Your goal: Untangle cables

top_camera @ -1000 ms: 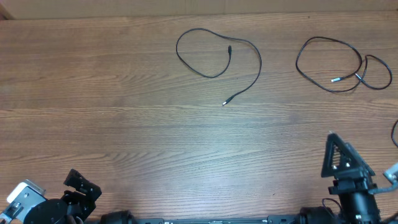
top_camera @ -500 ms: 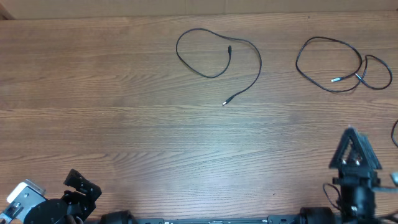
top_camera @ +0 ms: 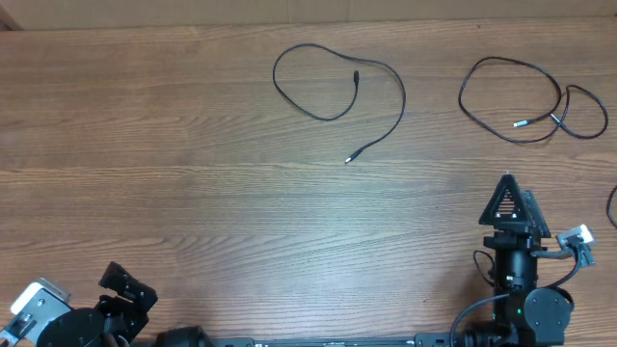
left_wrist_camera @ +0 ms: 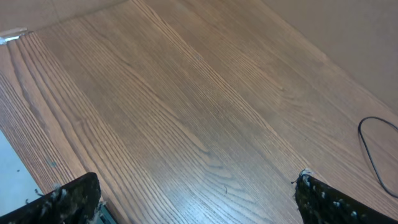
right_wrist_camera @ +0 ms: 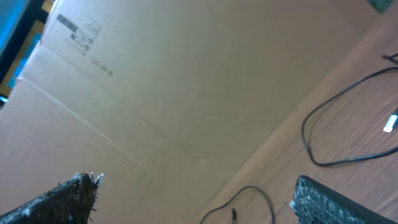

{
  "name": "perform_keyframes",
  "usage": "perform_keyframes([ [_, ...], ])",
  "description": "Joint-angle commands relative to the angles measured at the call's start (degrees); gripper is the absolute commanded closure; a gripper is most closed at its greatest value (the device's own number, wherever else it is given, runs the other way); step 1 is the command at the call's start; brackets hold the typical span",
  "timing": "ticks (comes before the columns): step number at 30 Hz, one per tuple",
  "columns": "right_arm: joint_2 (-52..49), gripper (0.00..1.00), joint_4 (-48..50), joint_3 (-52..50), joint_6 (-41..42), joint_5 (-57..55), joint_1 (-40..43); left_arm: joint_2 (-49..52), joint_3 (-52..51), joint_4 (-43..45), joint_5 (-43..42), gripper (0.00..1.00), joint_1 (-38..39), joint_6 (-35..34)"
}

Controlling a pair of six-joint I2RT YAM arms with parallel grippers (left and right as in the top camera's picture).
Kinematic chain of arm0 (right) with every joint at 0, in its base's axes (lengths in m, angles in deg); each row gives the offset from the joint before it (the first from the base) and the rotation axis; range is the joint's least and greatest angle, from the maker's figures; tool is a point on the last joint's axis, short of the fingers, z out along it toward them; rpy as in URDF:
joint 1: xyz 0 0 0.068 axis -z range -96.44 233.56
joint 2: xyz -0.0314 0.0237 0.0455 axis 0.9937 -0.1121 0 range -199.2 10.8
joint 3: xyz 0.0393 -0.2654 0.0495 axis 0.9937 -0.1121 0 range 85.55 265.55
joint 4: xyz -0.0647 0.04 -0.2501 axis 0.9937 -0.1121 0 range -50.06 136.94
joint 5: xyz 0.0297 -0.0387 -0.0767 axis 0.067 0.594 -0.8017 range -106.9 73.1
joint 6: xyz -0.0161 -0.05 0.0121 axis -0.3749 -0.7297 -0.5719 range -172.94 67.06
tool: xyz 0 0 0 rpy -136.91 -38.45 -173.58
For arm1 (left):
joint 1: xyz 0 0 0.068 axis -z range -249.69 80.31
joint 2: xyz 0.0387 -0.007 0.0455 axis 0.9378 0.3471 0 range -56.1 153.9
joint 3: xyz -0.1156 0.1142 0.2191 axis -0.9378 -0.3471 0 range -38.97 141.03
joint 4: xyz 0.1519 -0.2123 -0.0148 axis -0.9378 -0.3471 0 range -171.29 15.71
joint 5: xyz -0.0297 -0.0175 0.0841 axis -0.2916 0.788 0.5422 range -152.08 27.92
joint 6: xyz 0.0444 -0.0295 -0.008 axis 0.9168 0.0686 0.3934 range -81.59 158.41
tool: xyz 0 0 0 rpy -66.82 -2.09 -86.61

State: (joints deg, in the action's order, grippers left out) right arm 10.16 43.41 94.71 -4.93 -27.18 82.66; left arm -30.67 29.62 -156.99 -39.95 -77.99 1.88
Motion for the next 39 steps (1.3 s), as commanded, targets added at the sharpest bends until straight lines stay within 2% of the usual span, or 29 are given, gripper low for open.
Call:
perform_keyframes([
  [1, 0.48, 0.00, 1.44, -2.25, 0.00, -3.41, -0.31, -0.42, -0.11, 0.15, 0.31, 0.00, -0.42, -0.79],
  [12, 0.48, 0.00, 2.67, -8.61, 0.02, -6.19, -0.31, -0.42, -0.11, 0.15, 0.31, 0.01, -0.42, -0.79],
  [35, 0.48, 0.00, 0.39, -8.72, -0.28, -7.89, 1.20, -0.42, -0.11, 0.15, 0.31, 0.00, -0.42, -0.79],
  [39, 0.48, 0.00, -0.02, -8.74, -14.75, -2.47, 1.14, -0.42, -0.11, 0.15, 0.31, 0.00, -0.42, -0.79],
])
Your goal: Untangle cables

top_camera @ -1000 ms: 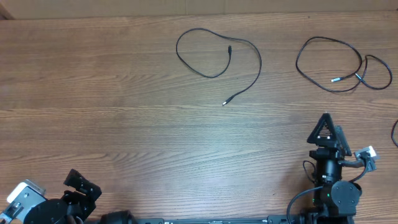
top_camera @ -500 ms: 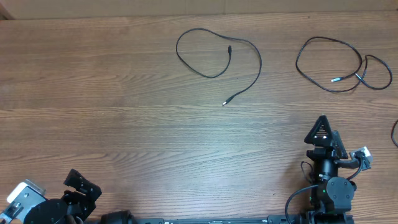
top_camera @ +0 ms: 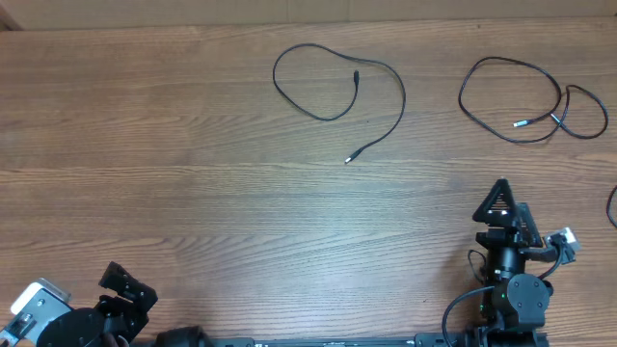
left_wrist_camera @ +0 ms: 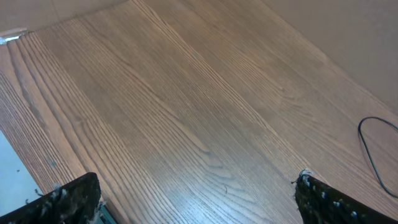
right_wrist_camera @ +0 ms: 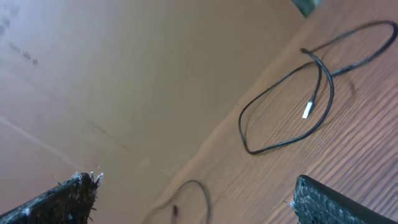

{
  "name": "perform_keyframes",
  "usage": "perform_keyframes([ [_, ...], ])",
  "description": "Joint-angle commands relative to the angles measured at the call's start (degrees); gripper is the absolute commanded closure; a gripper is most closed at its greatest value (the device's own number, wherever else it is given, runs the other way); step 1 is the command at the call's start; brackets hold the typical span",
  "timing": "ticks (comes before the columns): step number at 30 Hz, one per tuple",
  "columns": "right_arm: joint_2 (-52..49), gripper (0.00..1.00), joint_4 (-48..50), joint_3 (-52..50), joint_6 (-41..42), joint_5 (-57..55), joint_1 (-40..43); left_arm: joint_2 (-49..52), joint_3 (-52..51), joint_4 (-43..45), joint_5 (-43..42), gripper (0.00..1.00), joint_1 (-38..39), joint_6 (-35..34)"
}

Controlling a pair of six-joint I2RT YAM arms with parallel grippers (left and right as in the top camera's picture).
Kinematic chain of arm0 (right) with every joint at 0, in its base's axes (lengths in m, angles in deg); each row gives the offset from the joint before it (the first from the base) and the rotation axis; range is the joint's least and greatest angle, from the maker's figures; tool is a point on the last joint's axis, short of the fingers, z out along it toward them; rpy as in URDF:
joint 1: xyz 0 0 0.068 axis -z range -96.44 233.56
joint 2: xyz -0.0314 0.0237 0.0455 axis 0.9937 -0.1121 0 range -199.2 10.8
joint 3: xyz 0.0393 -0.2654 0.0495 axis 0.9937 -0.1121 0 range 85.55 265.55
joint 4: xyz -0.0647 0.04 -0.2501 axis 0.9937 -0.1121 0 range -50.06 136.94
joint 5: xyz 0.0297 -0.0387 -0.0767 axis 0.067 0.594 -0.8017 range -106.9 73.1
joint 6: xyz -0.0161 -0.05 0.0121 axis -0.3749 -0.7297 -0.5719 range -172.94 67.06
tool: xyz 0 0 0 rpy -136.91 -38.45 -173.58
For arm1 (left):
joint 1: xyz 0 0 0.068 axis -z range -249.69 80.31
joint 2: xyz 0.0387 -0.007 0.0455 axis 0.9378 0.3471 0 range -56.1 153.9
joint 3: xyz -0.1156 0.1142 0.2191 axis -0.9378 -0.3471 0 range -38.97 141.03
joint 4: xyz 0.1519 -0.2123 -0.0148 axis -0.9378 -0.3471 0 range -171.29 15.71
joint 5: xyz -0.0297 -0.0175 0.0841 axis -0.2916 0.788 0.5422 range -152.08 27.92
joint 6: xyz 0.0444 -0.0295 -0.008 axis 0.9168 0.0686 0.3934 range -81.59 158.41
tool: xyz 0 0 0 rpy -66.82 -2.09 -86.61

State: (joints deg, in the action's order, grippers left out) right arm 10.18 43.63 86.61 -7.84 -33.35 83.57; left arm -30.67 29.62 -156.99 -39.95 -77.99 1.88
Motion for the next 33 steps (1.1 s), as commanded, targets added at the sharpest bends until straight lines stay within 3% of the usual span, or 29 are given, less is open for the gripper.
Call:
perform_keyframes([
  [1, 0.46, 0.00, -0.44, -0.63, -16.68, 5.81, 0.22, -0.42, -0.11, 0.15, 0.31, 0.01, -0.42, -0.79],
  [4, 0.46, 0.00, -1.01, -0.63, -26.43, 10.97, 0.22, -0.42, -0.11, 0.15, 0.31, 0.00, -0.42, -0.79],
  [10, 0.46, 0.00, -1.60, -0.63, -37.86, 14.73, 0.22, -0.42, -0.11, 0.15, 0.31, 0.00, -0.42, -0.79],
  [33, 0.46, 0.00, -1.46, -0.63, -37.68, 16.15, 1.60, -0.42, -0.11, 0.17, 0.31, 0.00, -0.42, -0.79],
])
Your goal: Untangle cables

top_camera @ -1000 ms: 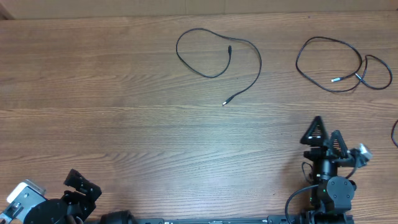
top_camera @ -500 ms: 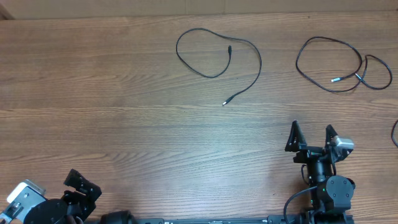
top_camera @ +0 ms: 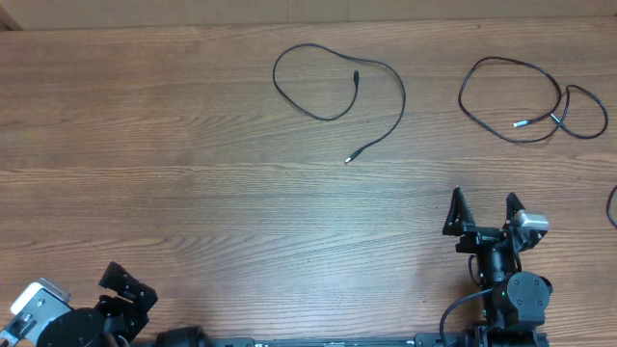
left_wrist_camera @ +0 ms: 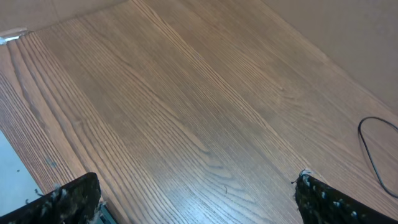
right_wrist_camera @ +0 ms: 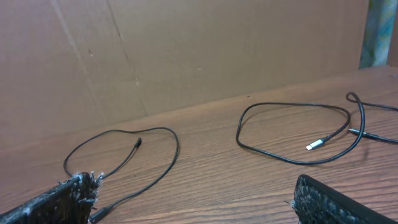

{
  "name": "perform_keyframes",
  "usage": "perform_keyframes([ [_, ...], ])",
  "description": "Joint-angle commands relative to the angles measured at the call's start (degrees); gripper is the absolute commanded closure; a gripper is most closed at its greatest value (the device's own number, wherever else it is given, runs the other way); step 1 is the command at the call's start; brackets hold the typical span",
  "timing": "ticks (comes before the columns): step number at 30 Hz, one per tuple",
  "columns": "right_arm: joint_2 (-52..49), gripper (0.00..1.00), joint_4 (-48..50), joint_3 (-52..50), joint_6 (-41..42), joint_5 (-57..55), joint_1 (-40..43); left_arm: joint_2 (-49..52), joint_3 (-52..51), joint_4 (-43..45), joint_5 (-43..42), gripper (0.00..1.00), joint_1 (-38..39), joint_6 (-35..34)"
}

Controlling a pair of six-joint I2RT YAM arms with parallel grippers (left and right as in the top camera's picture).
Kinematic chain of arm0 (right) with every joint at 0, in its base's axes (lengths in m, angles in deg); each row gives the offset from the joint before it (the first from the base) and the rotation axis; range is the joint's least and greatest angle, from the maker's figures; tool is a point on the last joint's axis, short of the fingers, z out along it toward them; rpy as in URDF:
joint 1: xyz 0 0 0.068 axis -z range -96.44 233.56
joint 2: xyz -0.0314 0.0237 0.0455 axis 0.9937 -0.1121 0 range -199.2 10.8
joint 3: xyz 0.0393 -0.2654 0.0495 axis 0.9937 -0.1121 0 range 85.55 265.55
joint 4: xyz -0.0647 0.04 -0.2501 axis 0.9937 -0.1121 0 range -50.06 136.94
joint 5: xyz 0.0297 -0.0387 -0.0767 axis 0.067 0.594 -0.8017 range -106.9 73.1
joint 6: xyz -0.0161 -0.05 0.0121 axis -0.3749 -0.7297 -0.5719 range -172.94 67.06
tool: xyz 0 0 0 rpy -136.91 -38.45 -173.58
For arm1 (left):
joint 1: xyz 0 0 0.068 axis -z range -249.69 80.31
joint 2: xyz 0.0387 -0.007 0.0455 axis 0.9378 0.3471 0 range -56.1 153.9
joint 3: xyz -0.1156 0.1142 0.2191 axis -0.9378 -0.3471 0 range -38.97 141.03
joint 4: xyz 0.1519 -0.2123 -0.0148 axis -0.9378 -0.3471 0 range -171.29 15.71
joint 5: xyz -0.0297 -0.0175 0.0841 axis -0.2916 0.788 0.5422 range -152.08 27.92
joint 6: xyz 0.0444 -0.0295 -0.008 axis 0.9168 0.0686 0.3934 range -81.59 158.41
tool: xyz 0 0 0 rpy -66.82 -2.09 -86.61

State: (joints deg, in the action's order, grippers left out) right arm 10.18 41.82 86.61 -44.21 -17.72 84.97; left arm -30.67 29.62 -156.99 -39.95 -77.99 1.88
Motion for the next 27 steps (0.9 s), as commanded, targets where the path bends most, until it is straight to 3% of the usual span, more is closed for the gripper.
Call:
perform_keyframes([
  [1, 0.46, 0.00, 0.35, -0.63, -1.31, 0.52, 0.22, -0.42, -0.11, 0.15, 0.31, 0.00, -0.42, -0.79],
  [27, 0.44, 0.00, 0.33, -0.61, -1.33, 0.55, 0.22, -1.38, -0.13, 0.20, 0.31, 0.00, 0.79, -0.79],
])
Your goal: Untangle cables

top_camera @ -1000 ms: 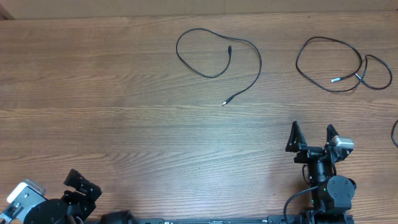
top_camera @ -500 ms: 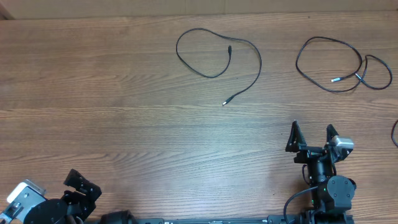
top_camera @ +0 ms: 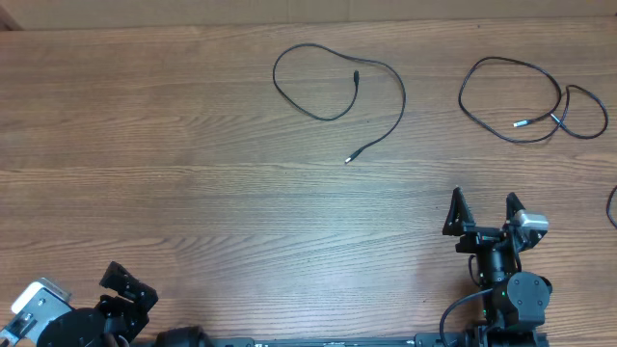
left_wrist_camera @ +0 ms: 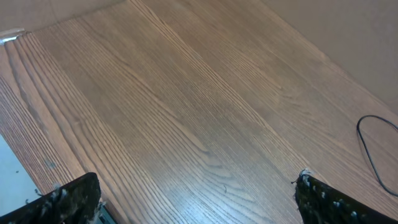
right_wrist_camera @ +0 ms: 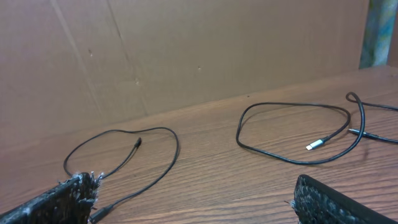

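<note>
Two black cables lie apart at the back of the wooden table. One cable (top_camera: 339, 92) loops in the middle, and it also shows in the right wrist view as the left cable (right_wrist_camera: 124, 155). The other cable (top_camera: 521, 96) with a silver plug lies at the back right, seen as the right cable (right_wrist_camera: 292, 134) too. My right gripper (top_camera: 485, 214) stands open near the front right, facing them with nothing between its fingers. My left gripper (top_camera: 123, 287) sits open at the front left corner over bare wood.
A cardboard wall (right_wrist_camera: 186, 50) stands behind the table's far edge. A bit of another dark cable (top_camera: 612, 206) shows at the right edge of the overhead view. The table's left edge (left_wrist_camera: 12, 149) lies close beside my left gripper.
My right gripper first pointed up at the cardboard wall, rolled on its side. Then it sat lower and tilted toward the right cable. By 0.9 s ago it stood level and open facing both cables, as now. The left arm and cables stayed put.
</note>
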{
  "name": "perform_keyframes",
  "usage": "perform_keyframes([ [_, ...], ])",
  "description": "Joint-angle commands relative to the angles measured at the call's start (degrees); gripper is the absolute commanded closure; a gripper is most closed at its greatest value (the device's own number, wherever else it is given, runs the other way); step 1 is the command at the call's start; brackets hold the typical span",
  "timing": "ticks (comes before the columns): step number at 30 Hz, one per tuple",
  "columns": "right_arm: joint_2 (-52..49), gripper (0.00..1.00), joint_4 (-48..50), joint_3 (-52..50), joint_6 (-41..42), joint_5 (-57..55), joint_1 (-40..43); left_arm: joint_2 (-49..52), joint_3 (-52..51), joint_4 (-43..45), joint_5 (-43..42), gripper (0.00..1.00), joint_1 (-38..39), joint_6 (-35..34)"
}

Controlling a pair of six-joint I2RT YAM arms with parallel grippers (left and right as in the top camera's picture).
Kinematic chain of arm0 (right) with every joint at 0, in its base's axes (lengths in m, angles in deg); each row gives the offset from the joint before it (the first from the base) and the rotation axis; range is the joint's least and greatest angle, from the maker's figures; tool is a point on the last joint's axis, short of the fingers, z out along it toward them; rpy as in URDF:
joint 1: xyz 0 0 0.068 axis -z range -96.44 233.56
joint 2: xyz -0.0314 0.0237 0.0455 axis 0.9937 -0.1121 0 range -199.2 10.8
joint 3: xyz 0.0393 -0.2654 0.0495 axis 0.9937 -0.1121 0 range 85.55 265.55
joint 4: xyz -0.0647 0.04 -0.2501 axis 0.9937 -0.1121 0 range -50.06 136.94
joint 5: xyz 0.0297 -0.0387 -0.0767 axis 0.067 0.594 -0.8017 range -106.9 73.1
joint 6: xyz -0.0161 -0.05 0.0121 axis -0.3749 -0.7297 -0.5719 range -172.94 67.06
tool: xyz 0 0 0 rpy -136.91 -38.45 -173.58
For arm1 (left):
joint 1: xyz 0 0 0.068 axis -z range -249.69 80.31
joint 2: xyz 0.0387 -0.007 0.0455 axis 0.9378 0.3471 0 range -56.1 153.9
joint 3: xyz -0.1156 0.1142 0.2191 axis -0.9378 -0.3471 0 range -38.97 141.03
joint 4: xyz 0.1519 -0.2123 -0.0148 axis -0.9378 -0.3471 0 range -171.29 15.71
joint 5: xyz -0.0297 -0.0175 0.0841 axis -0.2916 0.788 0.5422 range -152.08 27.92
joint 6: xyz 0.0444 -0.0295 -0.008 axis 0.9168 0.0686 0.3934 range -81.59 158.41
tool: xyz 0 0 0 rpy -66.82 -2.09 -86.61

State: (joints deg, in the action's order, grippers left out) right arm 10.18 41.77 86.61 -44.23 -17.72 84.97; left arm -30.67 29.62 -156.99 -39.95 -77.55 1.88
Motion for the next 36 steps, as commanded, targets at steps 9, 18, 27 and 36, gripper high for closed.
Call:
perform_keyframes([
  [9, 0.44, 0.00, 0.37, -0.61, -1.29, 0.52, 0.22, -15.56, -0.13, 0.17, 0.31, 0.00, 0.37, -0.79],
  [18, 0.44, 0.00, 0.37, -0.61, -1.31, 0.52, 0.22, -24.94, 2.01, -5.92, 0.33, 0.00, 0.39, -0.76],
  [27, 0.44, 0.00, 0.37, -0.61, -1.31, 0.52, 0.22, -25.18, 1.86, -10.97, 0.26, 0.00, 0.48, -2.12],
  [36, 0.44, 0.00, 0.37, -0.61, -1.29, 0.55, 0.22, -25.18, -2.19, 2.45, -1.88, 0.01, 0.48, -6.34],
])
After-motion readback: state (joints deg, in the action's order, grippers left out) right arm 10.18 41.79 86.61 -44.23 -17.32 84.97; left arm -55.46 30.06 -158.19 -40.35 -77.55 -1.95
